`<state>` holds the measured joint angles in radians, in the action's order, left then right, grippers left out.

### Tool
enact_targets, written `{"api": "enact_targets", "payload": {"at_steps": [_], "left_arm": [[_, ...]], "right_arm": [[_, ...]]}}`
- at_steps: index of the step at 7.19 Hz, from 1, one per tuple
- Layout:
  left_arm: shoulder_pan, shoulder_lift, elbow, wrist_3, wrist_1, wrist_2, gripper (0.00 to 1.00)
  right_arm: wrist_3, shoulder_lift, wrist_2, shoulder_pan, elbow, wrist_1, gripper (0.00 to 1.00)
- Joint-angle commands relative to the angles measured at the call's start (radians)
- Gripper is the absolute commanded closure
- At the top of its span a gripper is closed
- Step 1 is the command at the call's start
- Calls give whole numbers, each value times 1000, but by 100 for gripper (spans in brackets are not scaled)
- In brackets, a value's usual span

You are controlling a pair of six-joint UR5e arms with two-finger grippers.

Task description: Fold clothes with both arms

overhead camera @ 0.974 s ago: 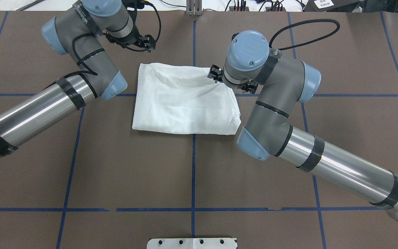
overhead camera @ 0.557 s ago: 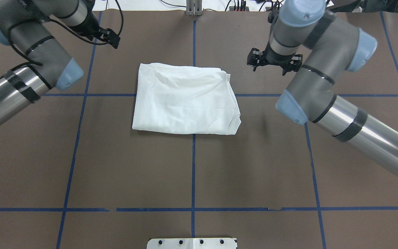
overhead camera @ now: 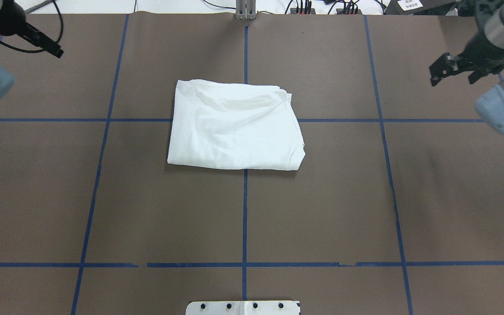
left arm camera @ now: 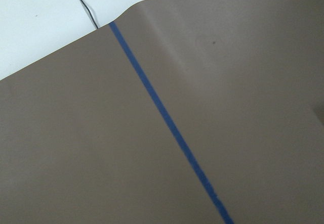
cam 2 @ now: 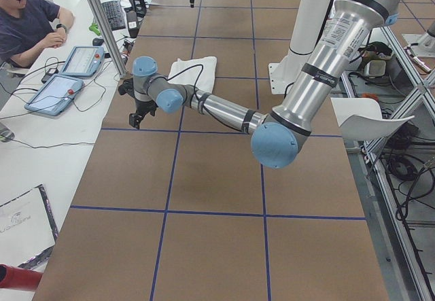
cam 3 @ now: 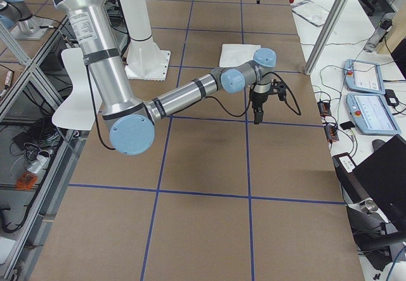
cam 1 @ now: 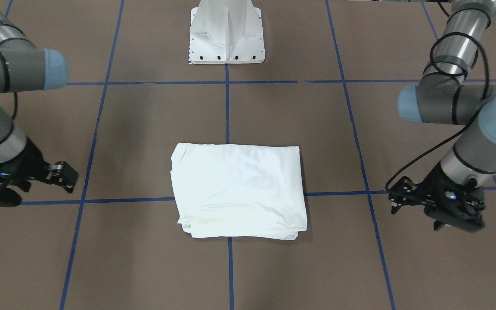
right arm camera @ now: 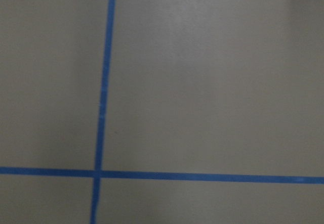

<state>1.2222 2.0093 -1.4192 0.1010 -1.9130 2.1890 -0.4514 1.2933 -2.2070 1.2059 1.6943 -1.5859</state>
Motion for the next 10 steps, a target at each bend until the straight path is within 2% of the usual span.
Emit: {"api": "enact_targets", "payload": {"at_steps": [1, 2, 4, 5, 7, 8, 9, 10], "left_arm": [[132, -157, -33, -136, 21, 117, 0], [166, -191, -59, -135, 34, 127, 0], [209, -254, -89, -126, 37, 123, 0], [262, -279, -124, -138, 51, 130, 0], [272, -316, -150, -141, 225, 121, 0], [273, -367, -209, -161, 289, 120, 0], [289, -442, -248, -256, 292, 121, 0], [331, -470, -253, -294, 293, 124, 0]], "right_arm": [[326, 210, -57, 185, 45, -2, 0], [392, 297, -57, 242, 66, -2, 0], [386, 400, -62, 262, 73, 13, 0], [381, 415, -63, 264, 93, 14, 0], [378, 434, -68, 264, 105, 14, 0], [378, 435, -68, 264, 105, 14, 0], [378, 437, -72, 264, 105, 14, 0], [379, 439, -86, 264, 105, 14, 0]]}}
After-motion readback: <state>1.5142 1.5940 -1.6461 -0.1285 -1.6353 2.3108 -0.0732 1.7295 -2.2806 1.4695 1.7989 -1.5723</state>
